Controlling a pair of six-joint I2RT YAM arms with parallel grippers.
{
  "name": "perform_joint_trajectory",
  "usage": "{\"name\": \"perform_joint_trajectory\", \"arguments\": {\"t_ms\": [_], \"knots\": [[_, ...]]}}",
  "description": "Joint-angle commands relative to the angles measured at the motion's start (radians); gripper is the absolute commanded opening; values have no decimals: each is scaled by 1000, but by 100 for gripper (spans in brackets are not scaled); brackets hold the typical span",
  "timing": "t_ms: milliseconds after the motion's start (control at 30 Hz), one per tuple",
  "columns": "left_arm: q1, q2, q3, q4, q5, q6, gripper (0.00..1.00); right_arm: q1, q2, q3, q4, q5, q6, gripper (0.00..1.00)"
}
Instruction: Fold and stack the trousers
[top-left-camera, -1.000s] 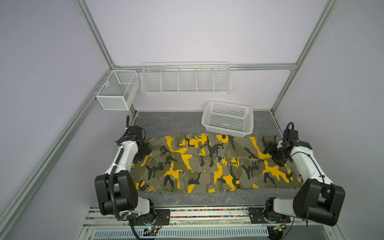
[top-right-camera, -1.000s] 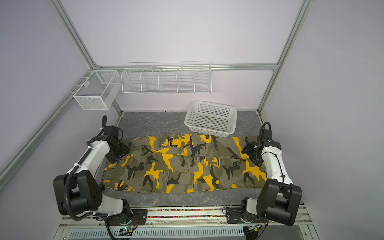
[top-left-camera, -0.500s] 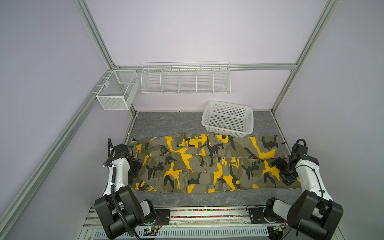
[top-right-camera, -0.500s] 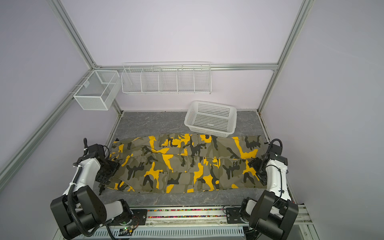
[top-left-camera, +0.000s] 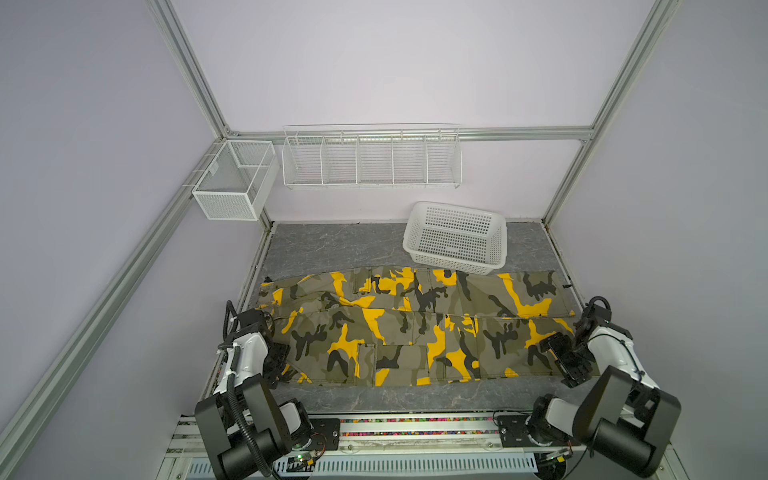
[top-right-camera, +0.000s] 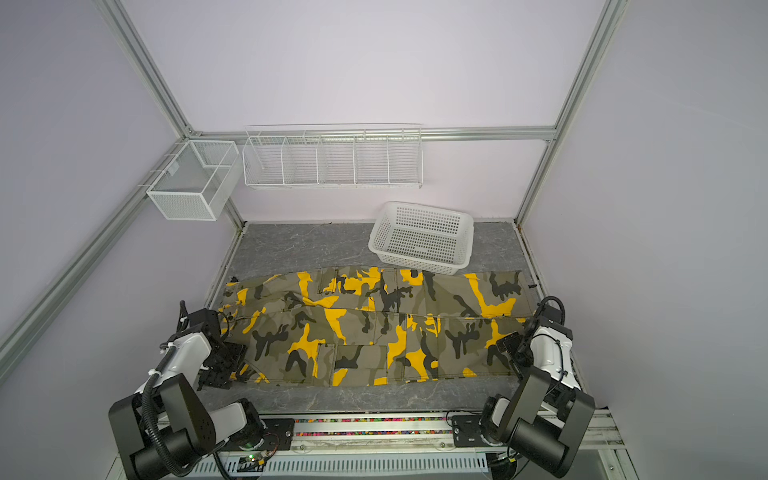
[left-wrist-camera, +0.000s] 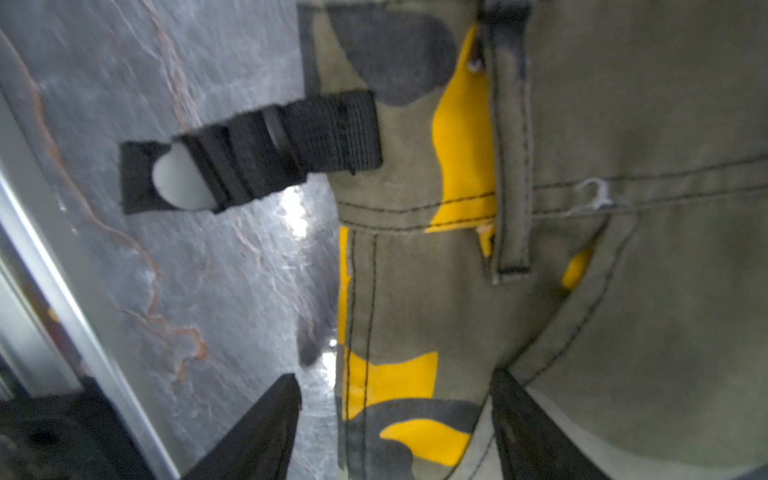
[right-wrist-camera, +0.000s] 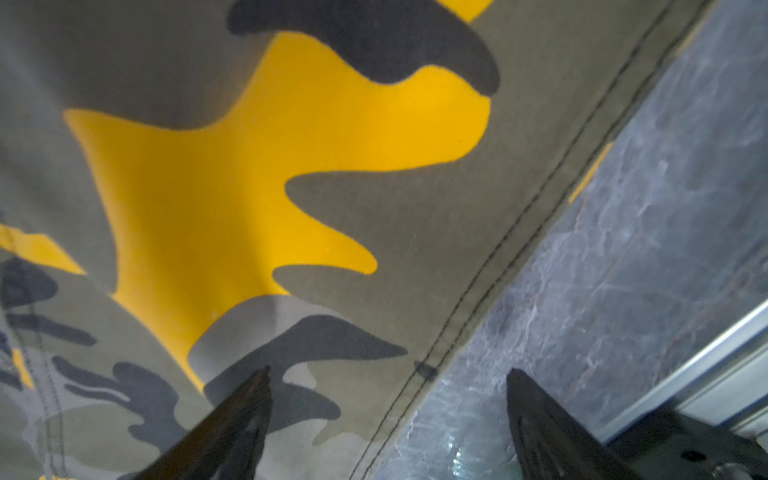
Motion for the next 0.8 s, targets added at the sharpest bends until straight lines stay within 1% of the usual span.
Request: {"name": "perform_joint_trajectory", "arguments": {"t_ms": [0, 33, 100, 200, 233, 300, 333, 433, 500, 533, 633, 700, 767], "knots": [[10, 3, -34, 82, 4, -24, 67, -11, 43, -29, 68, -28, 30, 87], [10, 4, -38, 89, 9, -22, 64, -11, 51, -36, 78, -30, 31, 87], [10, 7, -48, 94, 9, -16, 56, -12, 67, -51, 106, -35, 32, 84], [10, 4, -57, 91, 17, -12, 44, -12, 85, -53, 127, -45, 29, 78], [10, 2, -60, 92, 18, -12, 41, -12, 84, -50, 134, -49, 26, 74], [9, -6, -63, 88, 17, -4, 37, -13, 87, -49, 139, -53, 29, 66], [11, -10, -61, 85, 14, 1, 31, -13, 90, -46, 141, -53, 30, 62], [10, -22, -43, 68, 12, 14, 11, -13, 95, -41, 167, -66, 20, 44], [10, -33, -18, 42, 9, 29, 2, -13, 95, -37, 177, -72, 14, 33], [9, -39, 1, 17, 0, 38, 0, -13, 93, -33, 179, -78, 12, 28], [10, -70, 49, -44, -12, 56, 0, -13, 62, -10, 160, -89, 1, 17], [10, -101, 70, -73, -28, 60, 0, -13, 24, 12, 133, -69, -11, 12], [10, -119, 86, -97, -41, 61, 0, -13, -9, 42, 104, -45, -31, 11]]}}
